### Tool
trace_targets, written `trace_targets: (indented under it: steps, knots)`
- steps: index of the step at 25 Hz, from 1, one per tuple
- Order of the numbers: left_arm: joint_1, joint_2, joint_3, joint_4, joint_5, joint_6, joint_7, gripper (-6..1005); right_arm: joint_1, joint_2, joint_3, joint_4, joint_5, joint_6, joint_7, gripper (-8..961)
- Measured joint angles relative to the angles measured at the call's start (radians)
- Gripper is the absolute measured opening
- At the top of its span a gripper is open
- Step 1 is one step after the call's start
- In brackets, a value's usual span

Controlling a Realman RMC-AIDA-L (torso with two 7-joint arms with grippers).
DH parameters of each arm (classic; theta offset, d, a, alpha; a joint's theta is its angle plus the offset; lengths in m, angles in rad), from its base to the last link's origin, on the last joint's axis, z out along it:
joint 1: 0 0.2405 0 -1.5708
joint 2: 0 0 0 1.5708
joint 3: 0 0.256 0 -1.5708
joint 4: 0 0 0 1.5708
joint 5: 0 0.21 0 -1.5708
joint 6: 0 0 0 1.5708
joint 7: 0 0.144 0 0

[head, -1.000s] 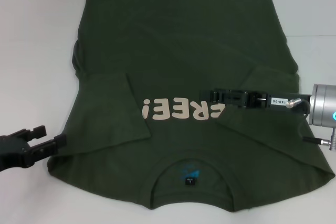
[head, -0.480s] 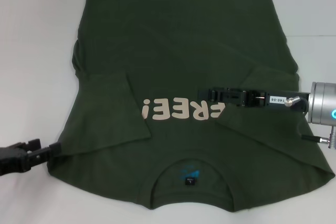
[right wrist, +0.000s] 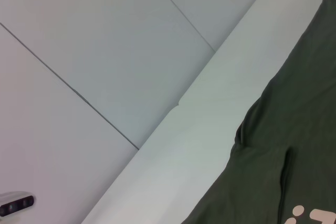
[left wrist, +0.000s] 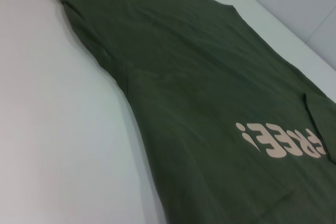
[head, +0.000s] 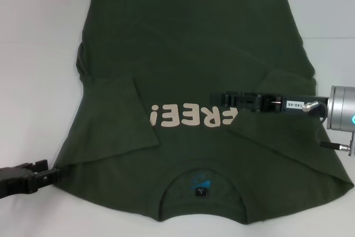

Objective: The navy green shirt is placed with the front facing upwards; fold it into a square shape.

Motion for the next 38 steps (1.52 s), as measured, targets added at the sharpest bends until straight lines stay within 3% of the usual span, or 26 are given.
trace_targets:
  steps: [25,38]
  knots:
    - [-0.017,0.002,0.036,-0.017,0.035,-0.025,0.002,754,0.000,-0.005,0.000,0.000,0.000,0.002,0.009,894]
    - [-0.065,-0.002,0.085,-0.033,0.040,0.026,0.003,754,-0.002,-0.006,0.006,-0.001,0.000,0.003,0.009,894]
